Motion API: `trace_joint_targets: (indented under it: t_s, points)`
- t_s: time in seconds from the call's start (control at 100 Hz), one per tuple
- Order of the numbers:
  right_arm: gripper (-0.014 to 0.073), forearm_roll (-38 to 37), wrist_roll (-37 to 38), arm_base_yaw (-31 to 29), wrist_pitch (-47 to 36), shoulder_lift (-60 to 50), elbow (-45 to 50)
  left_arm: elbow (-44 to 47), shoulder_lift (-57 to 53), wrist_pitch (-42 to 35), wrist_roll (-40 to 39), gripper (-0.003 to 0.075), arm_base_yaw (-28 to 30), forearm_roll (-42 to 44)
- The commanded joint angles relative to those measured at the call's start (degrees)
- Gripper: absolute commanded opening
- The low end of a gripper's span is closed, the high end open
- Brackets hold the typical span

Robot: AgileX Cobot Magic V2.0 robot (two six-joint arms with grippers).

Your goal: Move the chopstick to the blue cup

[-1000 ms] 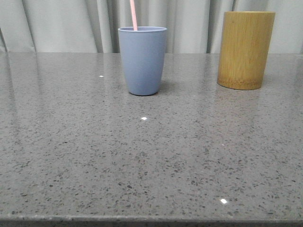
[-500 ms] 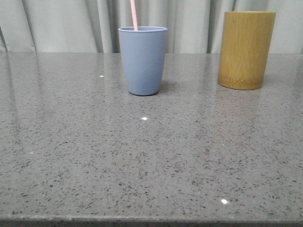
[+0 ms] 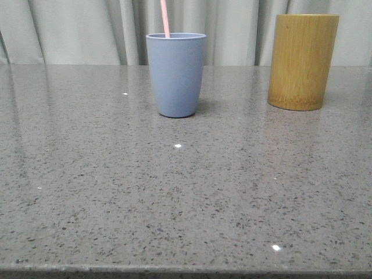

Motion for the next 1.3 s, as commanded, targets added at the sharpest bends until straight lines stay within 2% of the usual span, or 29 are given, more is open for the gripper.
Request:
trace_joint_targets:
  t_s: [0.0, 0.17, 1.29]
  points:
    - [-0.0067, -1.33, -0.13, -0.30, -4.00, 0.43, -1.27, -1.29, -1.96, -5.27, -0.57, -0.0019, 0.00, 0.59]
    - [-0.0067, -1.33, -0.13, -0.30, -4.00, 0.43, -1.27, 1.01, -1.96, -10.66, -0.57, -0.0019, 0.00, 1.41]
    - [-0.0067, -1.33, -0.13, -0.30, -4.00, 0.43, -1.27, 0.90, -1.96, -10.77, -0.57, -0.0019, 0.00, 2.22]
